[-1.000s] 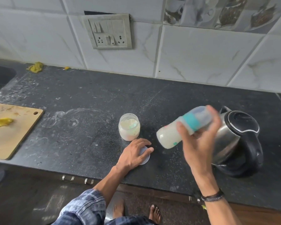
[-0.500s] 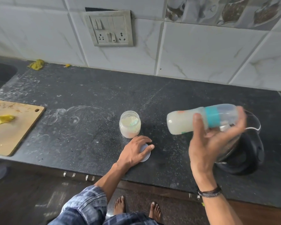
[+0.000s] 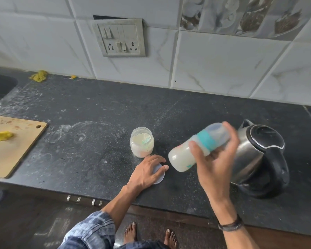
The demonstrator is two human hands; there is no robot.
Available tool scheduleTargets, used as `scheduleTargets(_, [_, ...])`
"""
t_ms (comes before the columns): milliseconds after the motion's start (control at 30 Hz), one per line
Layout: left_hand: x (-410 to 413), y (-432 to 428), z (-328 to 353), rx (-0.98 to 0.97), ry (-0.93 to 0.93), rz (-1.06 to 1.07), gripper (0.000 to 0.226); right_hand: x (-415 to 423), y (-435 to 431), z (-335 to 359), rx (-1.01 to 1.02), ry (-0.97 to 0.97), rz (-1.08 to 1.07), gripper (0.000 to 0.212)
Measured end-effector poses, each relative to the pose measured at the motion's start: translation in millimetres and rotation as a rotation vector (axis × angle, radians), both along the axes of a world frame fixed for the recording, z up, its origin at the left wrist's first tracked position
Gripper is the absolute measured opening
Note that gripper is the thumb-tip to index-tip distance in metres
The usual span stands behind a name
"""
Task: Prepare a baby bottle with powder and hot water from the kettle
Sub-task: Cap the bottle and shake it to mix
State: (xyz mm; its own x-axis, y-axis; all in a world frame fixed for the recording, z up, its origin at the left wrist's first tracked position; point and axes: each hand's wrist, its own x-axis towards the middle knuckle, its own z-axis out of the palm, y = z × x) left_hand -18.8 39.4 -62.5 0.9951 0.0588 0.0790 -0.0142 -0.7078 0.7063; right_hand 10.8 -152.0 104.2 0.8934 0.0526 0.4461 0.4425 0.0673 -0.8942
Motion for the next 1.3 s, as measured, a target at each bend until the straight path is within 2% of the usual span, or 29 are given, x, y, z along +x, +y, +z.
scheduleTargets(133, [0,-1,2,0.010,0.010,0.020,0.052,5,-1,-8,0.014,-0.176,-0.121,0.076])
scheduleTargets(233, [-1,0,3,-0.002,-0.008,-0.002,0.065,3,3,-5,-0.088,0.046,0.072,0.079])
scheduleTargets(267, [-1,0,3,-0.004,-0.008,-0.006,0.065,1,1,-5,-0.058,0.067,0.079,0.079])
scheduleTargets(367, [0,-1,1,0.008,0.013,0.020,0.052,4,-5,2,0.114,-0.082,-0.118,0.080])
scheduleTargets(433, [1,-1,-1,0.007,0.009,0.033,0.049,14,-9,-3,0.131,-0.128,-0.224,0.080])
scheduleTargets(567, [1,0,-3,0.012,0.008,0.022,0.052,17,-8,-5,-0.071,0.054,0.022,0.079])
scheduleTargets(700, [0,-2,-2,0.010,-0.005,0.044,0.052,13,-13,-5,0.114,-0.052,-0.158,0.079])
scheduleTargets(767, [0,-2,-1,0.012,-0.008,0.051,0.051,15,-8,-9,0.091,-0.087,-0.193,0.081])
scheduleTargets(900, [-1,-1,-2,0.005,-0.004,0.014,0.058,8,-4,-9,-0.067,0.109,0.070,0.082])
scheduleTargets(1000, [0,-2,1,0.006,0.007,0.023,0.055,3,-8,2,0.009,-0.079,-0.029,0.081])
scheduleTargets(1067, [1,-2,2,0.005,0.007,0.030,0.054,5,-9,-2,-0.026,-0.224,-0.110,0.083])
scheduleTargets(1100, [0,-2,1,0.005,0.002,0.029,0.054,8,-9,-6,-0.057,-0.219,-0.117,0.084])
scheduleTargets(1200, [-1,-2,2,-0.001,-0.002,0.009,0.059,6,-9,-7,-0.168,0.081,0.049,0.082])
scheduleTargets(1233, [-1,-2,2,-0.004,0.005,0.003,0.059,3,-10,-9,-0.139,0.114,0.047,0.079])
scheduleTargets(1300, [0,-2,3,0.001,0.015,0.011,0.056,-3,-9,-7,-0.018,0.035,-0.023,0.076])
